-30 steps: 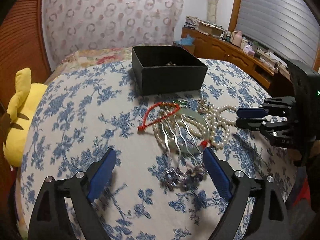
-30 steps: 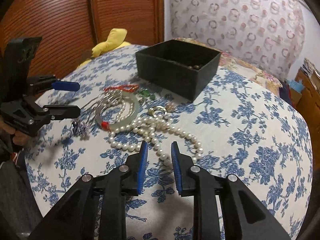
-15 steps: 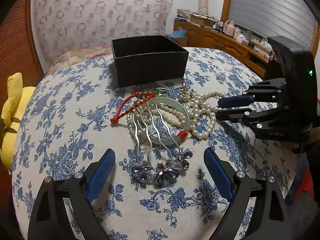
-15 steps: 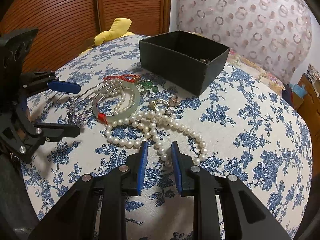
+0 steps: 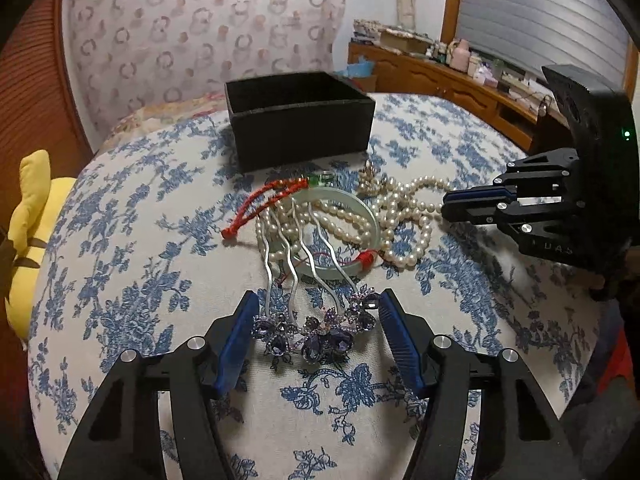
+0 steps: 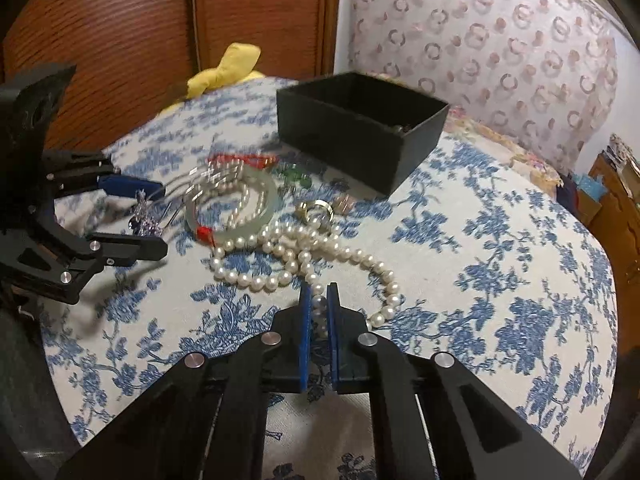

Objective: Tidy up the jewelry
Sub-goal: 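Grasp the purple crystal hair comb with the left tool while the right tool grasps a pearl strand, then drop the pearl strand into the box with the right tool while the left tool lifts the comb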

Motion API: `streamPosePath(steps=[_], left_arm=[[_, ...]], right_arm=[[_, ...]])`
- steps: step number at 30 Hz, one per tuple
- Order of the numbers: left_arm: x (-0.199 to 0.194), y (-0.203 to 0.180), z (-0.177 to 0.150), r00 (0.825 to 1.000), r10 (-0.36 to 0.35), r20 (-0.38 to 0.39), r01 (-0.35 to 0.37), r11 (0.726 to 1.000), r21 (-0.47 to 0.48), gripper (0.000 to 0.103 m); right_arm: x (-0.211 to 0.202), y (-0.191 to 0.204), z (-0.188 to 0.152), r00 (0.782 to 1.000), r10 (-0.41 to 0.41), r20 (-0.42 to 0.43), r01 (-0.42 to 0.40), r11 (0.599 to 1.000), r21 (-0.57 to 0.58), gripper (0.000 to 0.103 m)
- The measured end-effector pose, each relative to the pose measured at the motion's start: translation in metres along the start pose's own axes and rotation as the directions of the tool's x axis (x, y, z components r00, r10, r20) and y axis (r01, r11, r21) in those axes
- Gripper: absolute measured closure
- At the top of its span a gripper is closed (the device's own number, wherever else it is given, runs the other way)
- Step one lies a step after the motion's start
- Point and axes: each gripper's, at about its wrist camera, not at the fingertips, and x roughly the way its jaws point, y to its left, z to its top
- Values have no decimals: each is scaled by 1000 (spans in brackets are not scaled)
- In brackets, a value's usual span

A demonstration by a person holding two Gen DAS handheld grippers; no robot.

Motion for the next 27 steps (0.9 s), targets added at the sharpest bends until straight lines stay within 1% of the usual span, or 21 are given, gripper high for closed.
streamPosePath(steps=[6,11,19,27], left_arm=[[-22,6,7,998,-9,69,11,1000,-28,44],[-36,9,17,993,-11,120,16,999,-39,44],[-47,10,32,985,-21,172,28,999,-38,44],[-50,14,50,979,-13,204,22,999,-38,44]], right_arm=[[-27,-6,13,996,-23,88,21,1000,23,95],[-50,-6,26,987,-42,156,39,999,22,95],[-79,-2,45,969,-59,240,59,998,7,95],[-105,4,75,945,-75,317,86,996,-22,95]])
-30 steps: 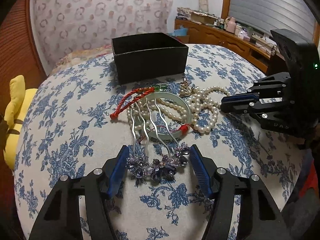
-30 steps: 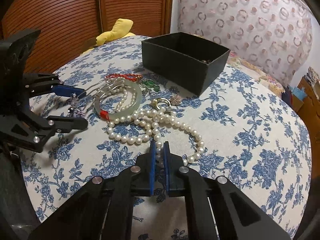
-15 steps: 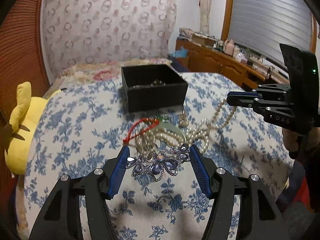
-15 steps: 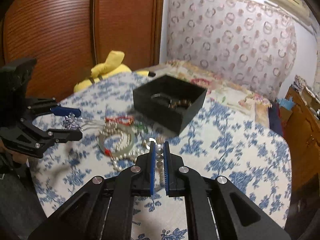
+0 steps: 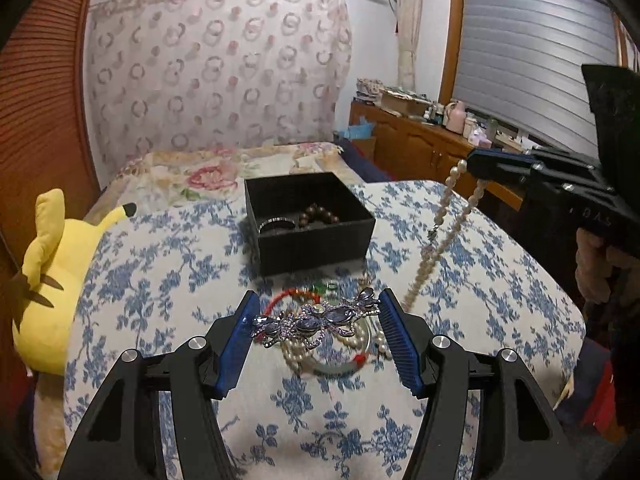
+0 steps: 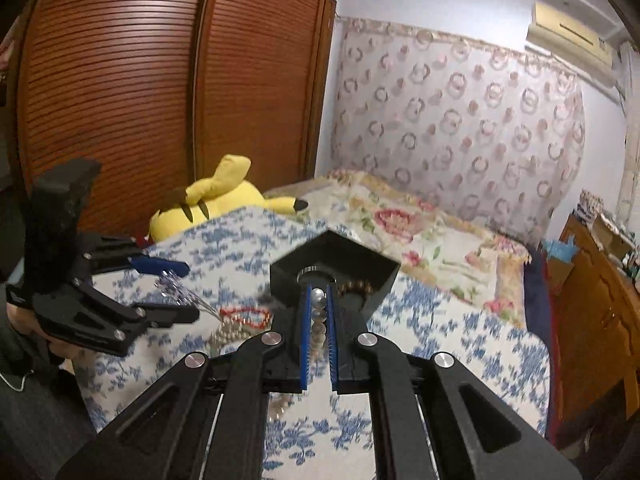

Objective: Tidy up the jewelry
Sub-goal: 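Drop the pearl strand into the box with the right tool while the left tool lifts the comb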

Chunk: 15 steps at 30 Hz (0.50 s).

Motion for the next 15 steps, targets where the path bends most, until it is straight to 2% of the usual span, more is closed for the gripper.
streamPosePath(steps=[10,15], left_arm=[[6,7,32,999,4,39,-5,1000,6,44],[17,14,50,999,12,47,-12,1000,10,44]], right_arm=[[-17,-9,46,994,-15,109,17,1000,-17,95],[-14,-20,70,988,-26,152,30,999,-23,95]])
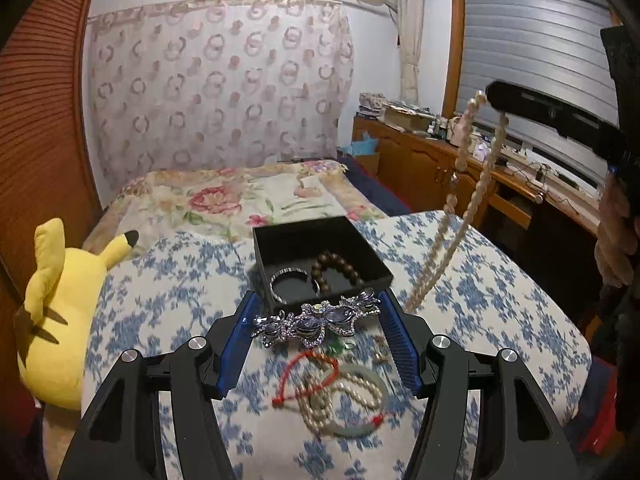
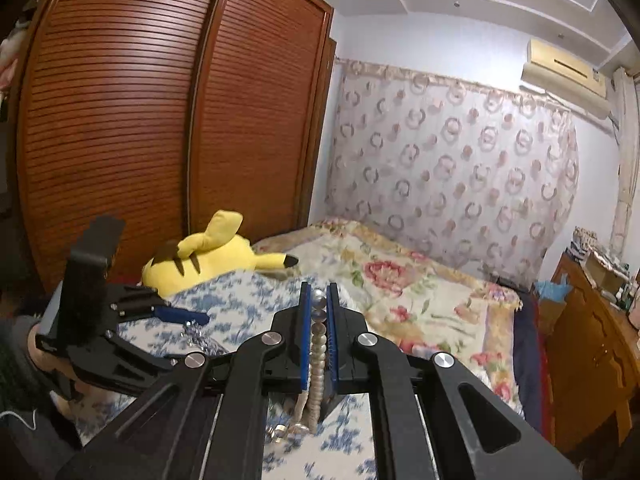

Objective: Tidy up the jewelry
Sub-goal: 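Drop the pearl strand into the box with the right tool while the left tool lifts the comb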

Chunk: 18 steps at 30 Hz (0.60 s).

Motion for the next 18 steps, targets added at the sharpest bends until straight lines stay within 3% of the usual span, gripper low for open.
streamPosePath(steps=[12,18], left_arm=[[35,20,39,1000,9,4,-9,1000,-18,44],[55,25,49,1000,12,-16,-13,1000,-26,44]], right_arm=[[44,-36,44,999,-4,41,4,1000,12,95],[73,-53,28,1000,27,5,-27,998,52,95]])
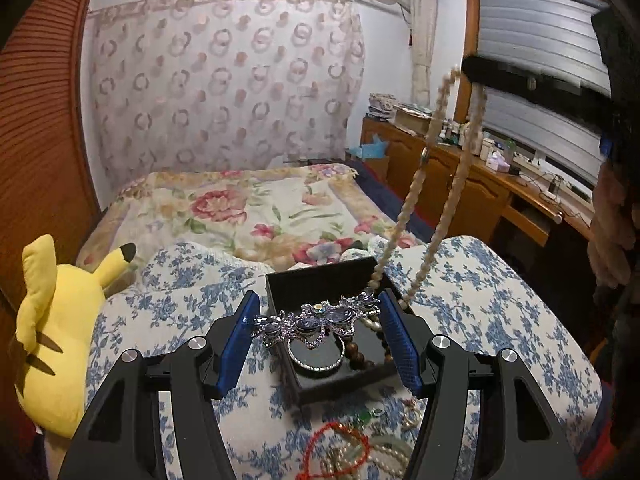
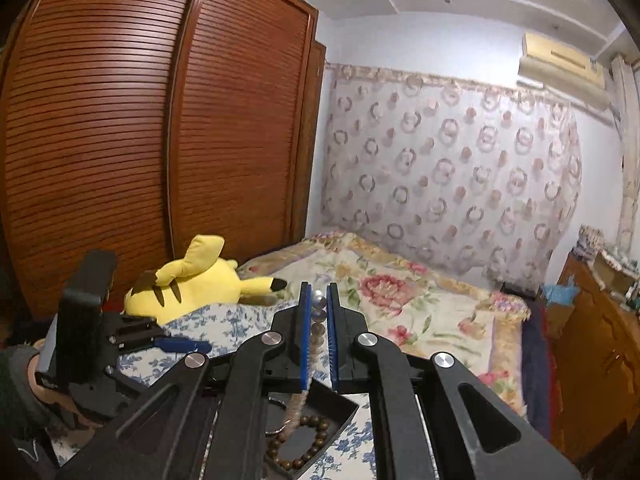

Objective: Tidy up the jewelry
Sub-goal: 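Drop the pearl strand into the box with the right tool while the left tool lifts the comb, then lower the hair comb into the black box and open the left tool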

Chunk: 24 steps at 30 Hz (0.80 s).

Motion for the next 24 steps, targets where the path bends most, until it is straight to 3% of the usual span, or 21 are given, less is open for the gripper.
streamPosePath(steps=[10,18,24], left_arm=[[31,-1,6,999,-2,-43,2,1000,3,44],[54,2,11,997,0,-73,0,1000,4,44],[63,1,11,996,-6,-94,7,1000,5,44]], right_arm=[[70,-4,-76,978,79,-194,-64,994,83,94],[82,-6,-105,962,122,-244,-91,987,134,94],[81,-13,-114,962,114,-249,-80,986,145,93]])
